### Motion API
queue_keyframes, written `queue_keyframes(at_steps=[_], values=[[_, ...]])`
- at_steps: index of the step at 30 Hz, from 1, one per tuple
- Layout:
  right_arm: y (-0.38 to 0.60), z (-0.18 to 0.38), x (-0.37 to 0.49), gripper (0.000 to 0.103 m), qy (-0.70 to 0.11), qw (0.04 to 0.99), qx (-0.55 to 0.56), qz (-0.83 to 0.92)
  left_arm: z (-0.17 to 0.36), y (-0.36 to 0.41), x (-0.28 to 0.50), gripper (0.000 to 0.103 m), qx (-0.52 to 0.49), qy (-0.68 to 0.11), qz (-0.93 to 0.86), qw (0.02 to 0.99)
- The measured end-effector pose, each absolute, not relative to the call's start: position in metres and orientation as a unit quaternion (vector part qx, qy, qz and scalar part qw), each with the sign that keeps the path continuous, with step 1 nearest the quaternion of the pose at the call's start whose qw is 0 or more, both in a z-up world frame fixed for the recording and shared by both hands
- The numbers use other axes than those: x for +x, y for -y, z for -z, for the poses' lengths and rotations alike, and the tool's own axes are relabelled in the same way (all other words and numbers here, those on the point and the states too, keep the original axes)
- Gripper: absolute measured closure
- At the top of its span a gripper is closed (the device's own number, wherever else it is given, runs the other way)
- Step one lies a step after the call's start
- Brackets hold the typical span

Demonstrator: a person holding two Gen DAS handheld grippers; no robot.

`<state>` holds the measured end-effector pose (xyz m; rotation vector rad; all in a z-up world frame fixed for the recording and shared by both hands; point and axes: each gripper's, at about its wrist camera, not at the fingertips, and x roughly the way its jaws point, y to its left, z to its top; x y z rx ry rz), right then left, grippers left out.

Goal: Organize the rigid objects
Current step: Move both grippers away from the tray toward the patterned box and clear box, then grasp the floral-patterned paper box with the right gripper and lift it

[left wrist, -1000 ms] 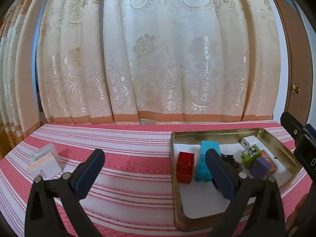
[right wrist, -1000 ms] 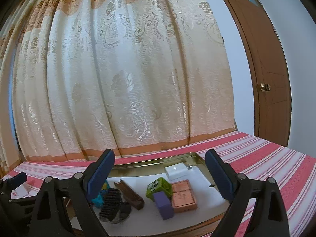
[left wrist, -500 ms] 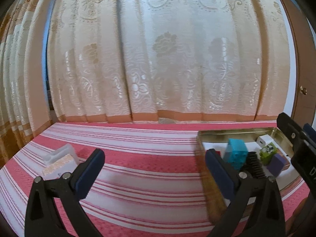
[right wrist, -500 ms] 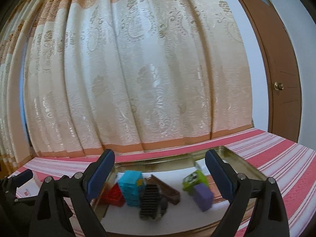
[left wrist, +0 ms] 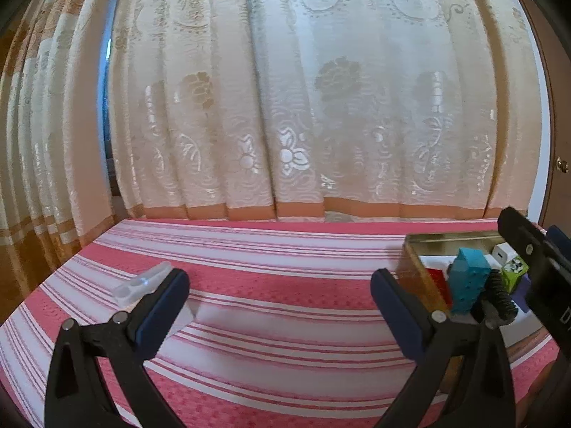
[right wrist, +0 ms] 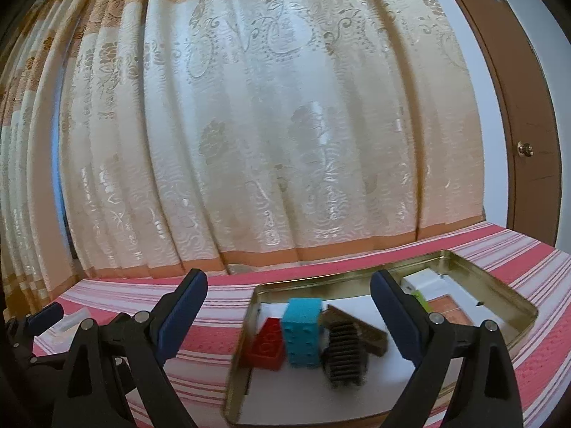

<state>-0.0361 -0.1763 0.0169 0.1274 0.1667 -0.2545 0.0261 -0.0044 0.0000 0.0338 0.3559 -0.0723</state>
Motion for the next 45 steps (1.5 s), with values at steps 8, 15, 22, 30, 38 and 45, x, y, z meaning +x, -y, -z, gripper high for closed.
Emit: queue_keyframes(at_steps=[8,15,22,30,38,45], values=[[0.152,-0.014,-0.024,0.009,-0.096,0.988,0.064,0.104,0.002,-0.021,0.031,0.0,0.018,-0.18,0.022,0.983],[0.128,-0.01,-0.008,0.009,-0.119,0.988,0.07,0.071,0.003,-0.05,0.035,0.0,0.014,-0.184,0.002,0.983],[0.098,-0.006,0.008,0.009,-0.137,0.988,0.06,0.039,0.005,-0.075,0.04,0.0,0.012,-0.189,-0.014,0.982],[0.077,0.0,0.027,0.009,-0.175,0.983,0.064,0.0,0.007,-0.106,0.049,0.0,0.028,-0.191,-0.047,0.98],[0.057,0.01,0.052,0.009,-0.232,0.969,0.061,-0.062,0.009,-0.162,0.058,0.0,-0.007,-0.205,-0.091,0.975],[0.028,0.026,0.074,0.009,-0.303,0.939,0.057,-0.15,0.013,-0.191,0.069,0.0,-0.025,-0.223,-0.135,0.965]])
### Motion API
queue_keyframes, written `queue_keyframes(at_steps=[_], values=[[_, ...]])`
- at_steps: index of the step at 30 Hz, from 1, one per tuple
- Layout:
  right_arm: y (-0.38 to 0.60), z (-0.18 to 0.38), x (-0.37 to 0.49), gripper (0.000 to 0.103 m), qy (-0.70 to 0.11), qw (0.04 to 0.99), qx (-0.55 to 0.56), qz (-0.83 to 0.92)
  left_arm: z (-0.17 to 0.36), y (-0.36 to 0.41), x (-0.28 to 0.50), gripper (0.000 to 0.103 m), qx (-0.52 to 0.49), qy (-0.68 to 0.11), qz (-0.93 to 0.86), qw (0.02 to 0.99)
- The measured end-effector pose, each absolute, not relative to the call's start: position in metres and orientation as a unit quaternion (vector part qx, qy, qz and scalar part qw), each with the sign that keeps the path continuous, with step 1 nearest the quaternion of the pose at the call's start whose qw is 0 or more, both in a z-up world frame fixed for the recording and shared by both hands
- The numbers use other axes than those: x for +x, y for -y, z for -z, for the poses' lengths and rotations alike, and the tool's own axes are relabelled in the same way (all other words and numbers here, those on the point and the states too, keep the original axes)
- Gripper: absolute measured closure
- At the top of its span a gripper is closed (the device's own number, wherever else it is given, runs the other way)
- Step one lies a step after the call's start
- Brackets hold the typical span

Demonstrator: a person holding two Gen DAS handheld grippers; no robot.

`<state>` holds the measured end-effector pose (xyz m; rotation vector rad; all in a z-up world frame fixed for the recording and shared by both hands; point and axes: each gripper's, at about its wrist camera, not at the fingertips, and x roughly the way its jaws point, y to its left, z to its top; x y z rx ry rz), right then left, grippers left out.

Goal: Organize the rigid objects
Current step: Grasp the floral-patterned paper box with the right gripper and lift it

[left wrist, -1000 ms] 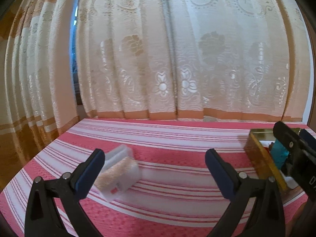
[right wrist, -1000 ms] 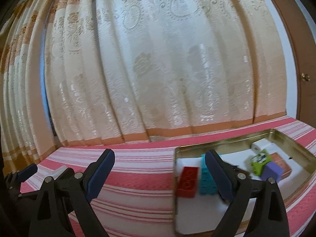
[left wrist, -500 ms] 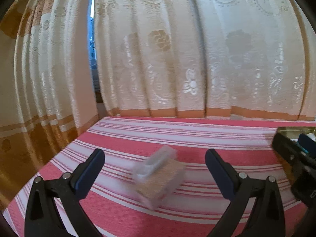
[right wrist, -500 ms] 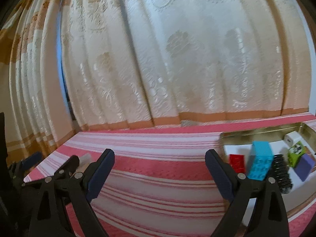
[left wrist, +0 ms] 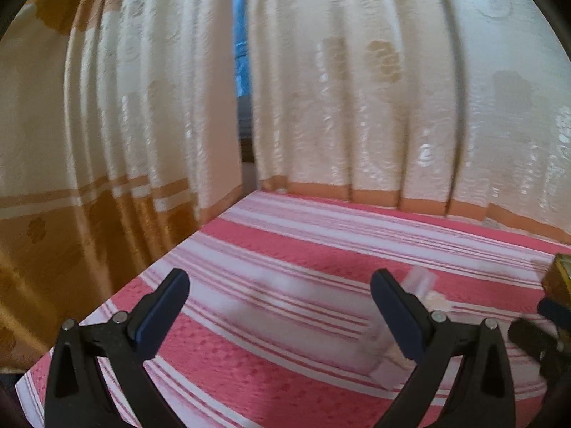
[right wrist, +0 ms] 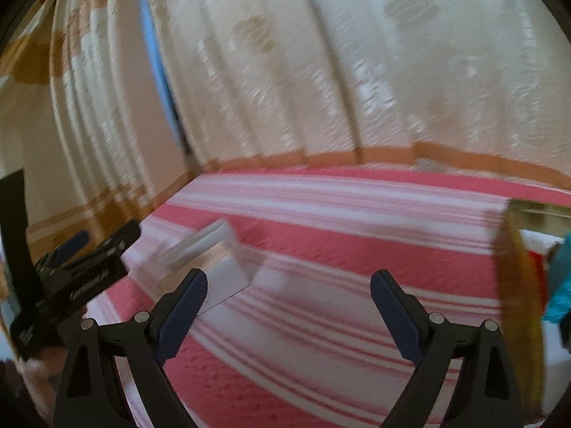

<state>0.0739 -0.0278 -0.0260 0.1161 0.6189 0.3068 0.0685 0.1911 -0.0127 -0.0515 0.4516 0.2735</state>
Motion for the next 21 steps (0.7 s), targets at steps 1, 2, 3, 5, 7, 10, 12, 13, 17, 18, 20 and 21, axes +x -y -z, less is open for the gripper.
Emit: queue_keyframes(at_steps=[1,2,3,5,7,10,12,13,17,18,20,21], values=[[0.023,0.028,0.076,0.009,-0.309,0.936,0.052,-0.159,0.014,-0.195,0.07,0.0,-0.033,-0.228,-0.14,0.963],[0.016,0.029,0.079,0.009,-0.317,0.932,0.046,-0.169,0.015,-0.199,0.07,0.0,-0.041,-0.231,-0.144,0.961],[0.009,0.031,0.082,0.009,-0.326,0.927,0.038,-0.18,0.016,-0.202,0.071,0.0,-0.046,-0.233,-0.149,0.96],[-0.006,0.037,0.09,0.009,-0.35,0.915,0.022,-0.201,0.017,-0.207,0.071,0.0,-0.05,-0.236,-0.161,0.957],[-0.021,0.044,0.098,0.009,-0.377,0.899,0.008,-0.224,0.018,-0.21,0.069,0.0,-0.05,-0.236,-0.174,0.955],[-0.035,0.051,0.108,0.009,-0.397,0.889,-0.016,-0.229,0.018,-0.215,0.067,0.0,-0.059,-0.234,-0.18,0.954],[-0.042,0.052,0.116,0.009,-0.401,0.885,-0.028,-0.233,0.019,-0.216,0.067,0.0,-0.061,-0.236,-0.18,0.953],[-0.046,0.054,0.12,0.009,-0.404,0.883,-0.037,-0.236,0.019,-0.217,0.067,0.0,-0.061,-0.237,-0.181,0.953],[-0.058,0.06,0.133,0.009,-0.417,0.873,-0.069,-0.244,0.02,-0.218,0.067,0.0,-0.061,-0.24,-0.182,0.952],[-0.059,0.06,0.134,0.009,-0.418,0.872,-0.073,-0.246,0.02,-0.218,0.068,0.0,-0.061,-0.241,-0.181,0.952],[-0.063,0.061,0.138,0.009,-0.416,0.871,-0.087,-0.244,0.02,-0.218,0.068,0.0,-0.061,-0.242,-0.18,0.952],[-0.062,0.06,0.14,0.009,-0.415,0.871,-0.09,-0.245,0.02,-0.219,0.068,0.0,-0.061,-0.242,-0.18,0.951]])
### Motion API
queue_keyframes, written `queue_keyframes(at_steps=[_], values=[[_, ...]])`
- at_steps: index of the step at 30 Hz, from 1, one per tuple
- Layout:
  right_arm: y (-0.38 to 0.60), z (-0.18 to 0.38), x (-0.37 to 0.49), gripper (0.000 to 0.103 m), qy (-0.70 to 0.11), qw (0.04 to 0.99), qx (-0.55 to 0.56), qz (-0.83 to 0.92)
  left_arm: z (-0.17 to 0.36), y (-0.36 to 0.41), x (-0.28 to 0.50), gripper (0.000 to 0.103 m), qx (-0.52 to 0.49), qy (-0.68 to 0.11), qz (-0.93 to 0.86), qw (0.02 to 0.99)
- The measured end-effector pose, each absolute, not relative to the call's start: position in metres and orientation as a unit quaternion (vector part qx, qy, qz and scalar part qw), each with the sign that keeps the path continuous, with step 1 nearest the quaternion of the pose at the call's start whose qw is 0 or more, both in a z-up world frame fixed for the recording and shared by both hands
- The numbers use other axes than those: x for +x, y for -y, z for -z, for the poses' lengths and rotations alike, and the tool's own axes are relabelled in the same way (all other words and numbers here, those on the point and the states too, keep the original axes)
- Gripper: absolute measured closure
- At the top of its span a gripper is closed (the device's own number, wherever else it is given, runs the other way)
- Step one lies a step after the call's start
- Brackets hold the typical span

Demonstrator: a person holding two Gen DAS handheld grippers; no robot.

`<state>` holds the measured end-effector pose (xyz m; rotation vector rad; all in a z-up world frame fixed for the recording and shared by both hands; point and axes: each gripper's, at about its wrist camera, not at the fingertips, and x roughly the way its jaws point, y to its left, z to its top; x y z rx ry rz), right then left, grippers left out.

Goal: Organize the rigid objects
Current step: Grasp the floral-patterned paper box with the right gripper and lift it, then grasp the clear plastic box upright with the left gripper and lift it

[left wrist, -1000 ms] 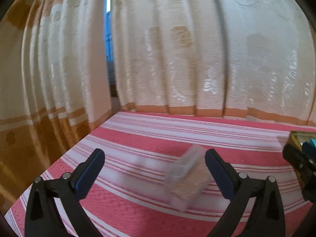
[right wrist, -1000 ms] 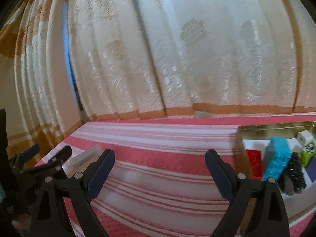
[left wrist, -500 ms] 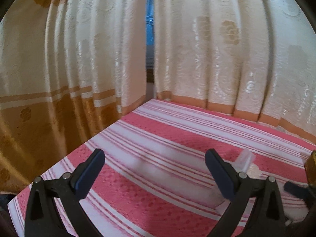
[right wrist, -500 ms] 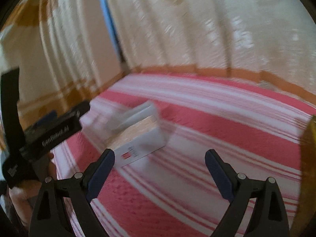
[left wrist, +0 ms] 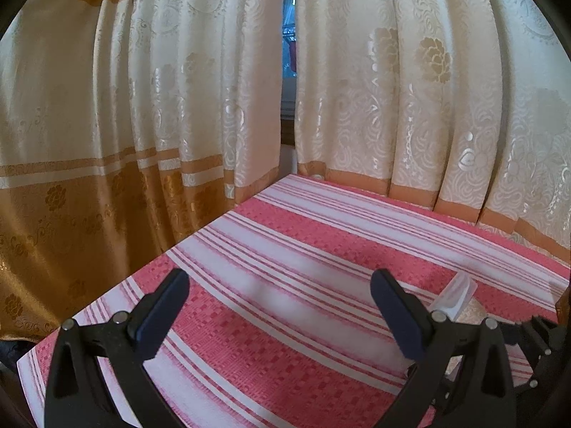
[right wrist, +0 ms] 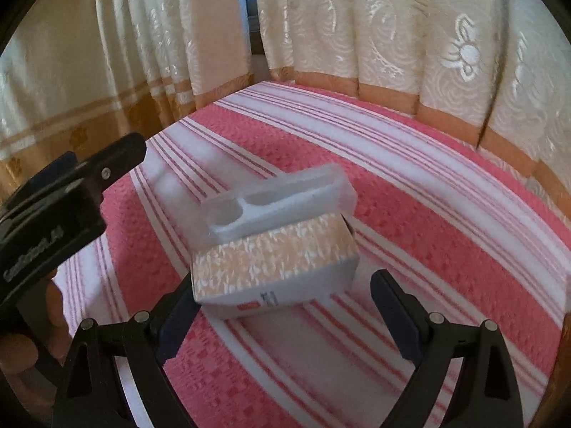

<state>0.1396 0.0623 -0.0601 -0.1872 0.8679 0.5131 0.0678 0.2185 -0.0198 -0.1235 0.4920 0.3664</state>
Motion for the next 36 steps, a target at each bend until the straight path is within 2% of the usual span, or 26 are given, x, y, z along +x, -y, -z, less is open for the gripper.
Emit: queue_keyframes(at_steps=[3,6,14,19,26,28,32,36], values=[[-0.063,0.062,0.142,0.009,-0.42,0.867,-0.084,-0.256,0.02,-0.219,0.069,0.0,-0.062,-0.246,-0.179,0.951],[-0.055,0.063,0.142,0.02,-0.427,0.865,-0.066,-0.257,0.02,-0.22,0.069,0.0,-0.063,-0.246,-0.178,0.951],[-0.016,0.051,0.127,0.02,-0.4,0.888,-0.021,-0.224,0.02,-0.213,0.069,0.0,-0.056,-0.237,-0.155,0.957],[0.02,0.037,0.119,0.02,-0.351,0.928,-0.005,-0.122,0.017,-0.19,0.069,0.0,-0.037,-0.225,-0.072,0.971],[0.043,0.027,0.116,0.02,-0.31,0.949,0.003,-0.062,0.019,-0.148,0.087,0.001,0.024,-0.256,-0.008,0.966],[0.045,0.027,0.116,0.02,-0.306,0.951,0.002,-0.056,0.021,-0.139,0.093,0.008,0.038,-0.273,0.001,0.961],[0.046,0.03,0.12,0.02,-0.315,0.947,0.015,-0.06,0.027,-0.128,0.107,0.015,0.051,-0.304,0.012,0.951],[0.046,0.031,0.122,0.02,-0.32,0.945,0.023,-0.063,0.037,-0.12,0.121,0.038,0.057,-0.344,0.023,0.937]])
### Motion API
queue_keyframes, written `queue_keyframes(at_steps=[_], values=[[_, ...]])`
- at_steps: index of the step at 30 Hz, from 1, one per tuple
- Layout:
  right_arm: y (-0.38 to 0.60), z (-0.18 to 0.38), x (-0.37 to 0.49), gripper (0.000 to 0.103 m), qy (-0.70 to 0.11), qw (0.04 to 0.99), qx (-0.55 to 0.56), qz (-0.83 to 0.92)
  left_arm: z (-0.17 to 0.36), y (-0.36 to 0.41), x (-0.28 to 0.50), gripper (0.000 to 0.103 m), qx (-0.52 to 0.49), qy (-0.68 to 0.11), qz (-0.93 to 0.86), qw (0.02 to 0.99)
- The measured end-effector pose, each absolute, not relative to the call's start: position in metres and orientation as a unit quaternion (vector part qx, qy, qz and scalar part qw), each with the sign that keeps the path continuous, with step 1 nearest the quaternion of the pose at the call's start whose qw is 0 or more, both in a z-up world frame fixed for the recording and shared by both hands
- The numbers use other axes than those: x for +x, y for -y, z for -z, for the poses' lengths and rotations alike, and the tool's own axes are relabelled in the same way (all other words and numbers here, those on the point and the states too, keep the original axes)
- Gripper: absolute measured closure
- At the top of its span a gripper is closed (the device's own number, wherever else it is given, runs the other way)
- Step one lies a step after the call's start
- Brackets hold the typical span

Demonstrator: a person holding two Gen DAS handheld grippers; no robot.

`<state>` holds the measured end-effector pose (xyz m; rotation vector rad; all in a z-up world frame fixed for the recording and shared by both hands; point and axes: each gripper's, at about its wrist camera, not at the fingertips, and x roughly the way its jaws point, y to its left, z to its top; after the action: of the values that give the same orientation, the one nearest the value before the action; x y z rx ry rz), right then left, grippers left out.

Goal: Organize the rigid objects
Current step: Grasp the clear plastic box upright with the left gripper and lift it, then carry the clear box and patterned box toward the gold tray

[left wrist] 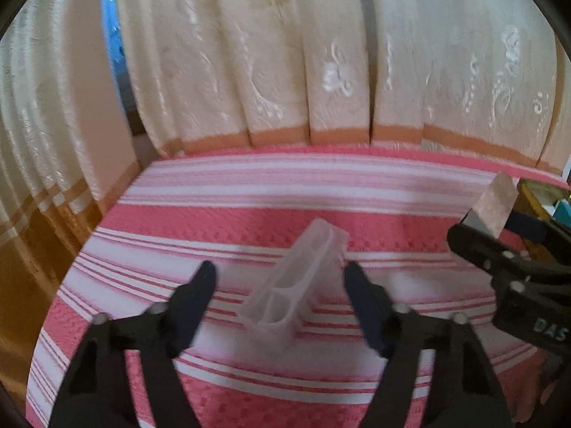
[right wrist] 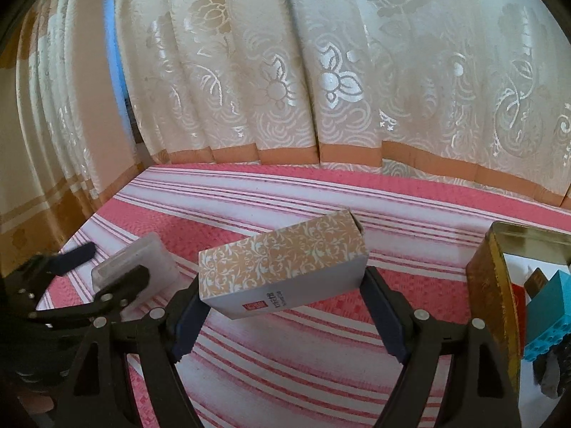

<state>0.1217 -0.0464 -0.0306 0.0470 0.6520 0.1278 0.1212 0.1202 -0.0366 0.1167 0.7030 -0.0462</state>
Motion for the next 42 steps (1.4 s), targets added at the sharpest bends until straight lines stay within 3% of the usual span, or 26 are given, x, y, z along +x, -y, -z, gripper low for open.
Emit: queue_keyframes(at_steps=[2,6,7,19,32,42], values=[[0.046,0.031,0.122,0.02,-0.323,0.944,0.023,-0.065,0.042,-0.118,0.128,0.045,0.055,-0.364,0.024,0.929],[0.045,0.031,0.123,0.02,-0.325,0.943,0.021,-0.068,0.053,-0.122,0.141,0.076,0.029,-0.407,0.037,0.912],[0.045,0.031,0.123,0.02,-0.326,0.943,0.021,-0.069,0.056,-0.123,0.144,0.077,0.021,-0.416,0.039,0.908],[0.045,0.03,0.124,0.02,-0.327,0.942,0.019,-0.068,0.053,-0.134,0.143,0.079,-0.021,-0.412,0.036,0.91],[0.042,0.017,0.109,0.02,-0.272,0.961,0.011,-0.054,0.023,-0.14,0.108,0.079,-0.028,-0.3,-0.024,0.953],[0.04,0.011,0.094,0.02,-0.235,0.972,-0.003,-0.032,0.015,-0.119,0.089,0.079,0.021,-0.25,-0.047,0.967]])
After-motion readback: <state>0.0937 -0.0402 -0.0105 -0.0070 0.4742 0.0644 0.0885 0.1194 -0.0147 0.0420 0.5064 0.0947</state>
